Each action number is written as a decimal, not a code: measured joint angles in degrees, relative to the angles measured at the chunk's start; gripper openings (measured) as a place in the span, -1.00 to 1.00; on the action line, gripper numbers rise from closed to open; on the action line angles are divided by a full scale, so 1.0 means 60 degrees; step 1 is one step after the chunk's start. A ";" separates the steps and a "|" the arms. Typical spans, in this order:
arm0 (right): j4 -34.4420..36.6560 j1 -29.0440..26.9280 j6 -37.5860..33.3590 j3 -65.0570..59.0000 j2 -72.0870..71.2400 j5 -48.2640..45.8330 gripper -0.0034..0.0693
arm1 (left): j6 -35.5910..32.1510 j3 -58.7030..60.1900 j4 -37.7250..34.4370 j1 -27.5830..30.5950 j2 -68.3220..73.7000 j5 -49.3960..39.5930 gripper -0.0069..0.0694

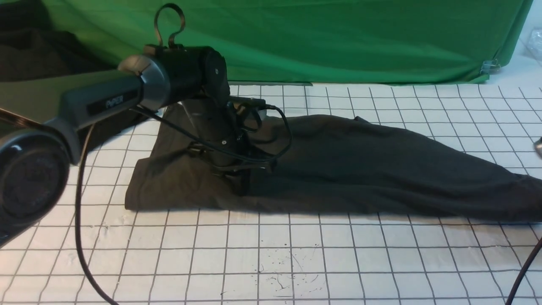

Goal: Fold a long-sleeved shirt over a white checkered tablecloth.
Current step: 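Pull the folded dark garment lengthwise by its ends to straighten it flat on the table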

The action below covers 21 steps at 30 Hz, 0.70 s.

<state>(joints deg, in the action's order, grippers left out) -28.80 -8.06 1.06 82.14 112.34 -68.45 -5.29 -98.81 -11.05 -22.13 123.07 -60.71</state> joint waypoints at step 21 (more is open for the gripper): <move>0.7097 0.0033 -0.2105 0.0115 0.0124 0.2323 -0.89 | 0.0296 0.0274 0.0472 0.1355 0.0245 -0.0267 -0.83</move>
<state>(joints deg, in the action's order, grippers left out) 13.78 -7.86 -11.57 82.83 113.08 -54.52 -3.52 -97.17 -8.22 -14.00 124.54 -62.31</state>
